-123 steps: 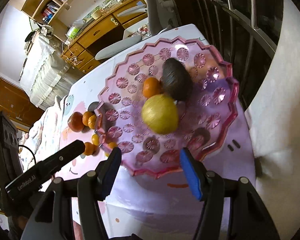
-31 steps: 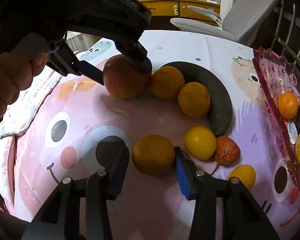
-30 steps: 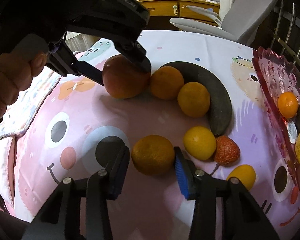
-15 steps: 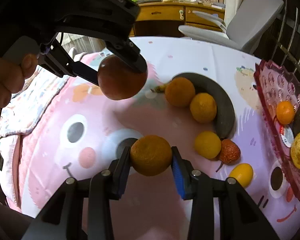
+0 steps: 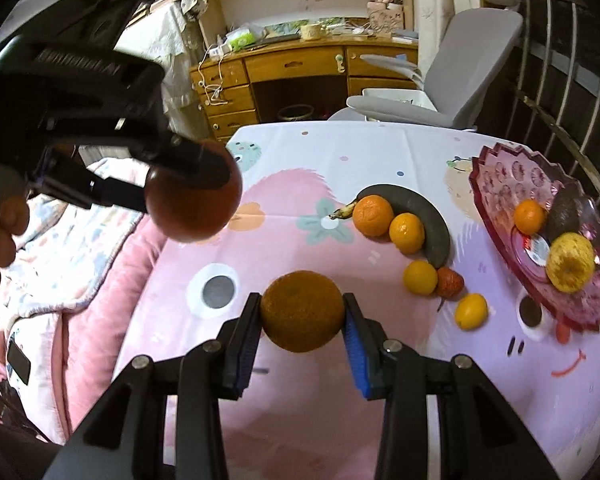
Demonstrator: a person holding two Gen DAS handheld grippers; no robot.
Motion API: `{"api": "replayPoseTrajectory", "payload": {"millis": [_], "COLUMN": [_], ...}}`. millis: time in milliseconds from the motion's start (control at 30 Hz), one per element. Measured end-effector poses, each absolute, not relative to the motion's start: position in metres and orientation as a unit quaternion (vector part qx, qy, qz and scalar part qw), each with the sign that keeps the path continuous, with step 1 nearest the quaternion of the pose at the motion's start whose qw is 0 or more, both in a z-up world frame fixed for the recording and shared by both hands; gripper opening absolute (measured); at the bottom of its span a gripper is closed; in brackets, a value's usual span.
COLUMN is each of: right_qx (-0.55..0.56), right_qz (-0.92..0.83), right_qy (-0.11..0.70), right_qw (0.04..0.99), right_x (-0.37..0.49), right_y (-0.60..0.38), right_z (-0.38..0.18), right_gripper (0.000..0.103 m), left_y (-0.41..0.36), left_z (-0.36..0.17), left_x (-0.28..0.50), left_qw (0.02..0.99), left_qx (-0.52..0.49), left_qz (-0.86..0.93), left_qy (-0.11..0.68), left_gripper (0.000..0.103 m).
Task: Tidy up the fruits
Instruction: 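Carry apple and orange over the pink bowl and open both tools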
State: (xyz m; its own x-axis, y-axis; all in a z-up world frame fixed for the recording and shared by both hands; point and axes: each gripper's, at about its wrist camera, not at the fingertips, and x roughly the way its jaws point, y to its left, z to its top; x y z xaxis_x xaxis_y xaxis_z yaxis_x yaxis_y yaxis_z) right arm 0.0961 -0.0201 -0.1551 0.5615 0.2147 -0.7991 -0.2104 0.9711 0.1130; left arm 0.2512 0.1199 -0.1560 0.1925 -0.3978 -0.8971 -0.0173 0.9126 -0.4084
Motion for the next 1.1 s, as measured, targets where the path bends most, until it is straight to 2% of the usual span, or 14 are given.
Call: {"api": "replayPoseTrajectory", "payload": {"millis": [500, 800, 1100], "right_qx": [0.073, 0.144, 0.165], "right_qz": [0.069, 0.047, 0.057], "right_qy": [0.479, 0.488, 0.491], "right_qw": [0.872, 0.859, 0.853], "right_x": [0.038, 0.027, 0.047], "right_y": [-0.063, -0.141, -0.234], "right_z": [-0.140, -0.139, -0.135], "right_gripper": [0.039, 0.039, 0.039], "left_y": [0.097, 0.046, -0.024], "left_z": [-0.145, -0.135, -0.120], "left_x": [0.176, 0.175, 0.188], "left_qw": [0.740, 0.750, 0.766], "left_qx": [-0.150, -0.162, -0.191], "left_qz": [-0.165, -0.174, -0.172], "left_qy": [0.635, 0.618, 0.590], "left_gripper": [0.068, 0.068, 0.068]}}
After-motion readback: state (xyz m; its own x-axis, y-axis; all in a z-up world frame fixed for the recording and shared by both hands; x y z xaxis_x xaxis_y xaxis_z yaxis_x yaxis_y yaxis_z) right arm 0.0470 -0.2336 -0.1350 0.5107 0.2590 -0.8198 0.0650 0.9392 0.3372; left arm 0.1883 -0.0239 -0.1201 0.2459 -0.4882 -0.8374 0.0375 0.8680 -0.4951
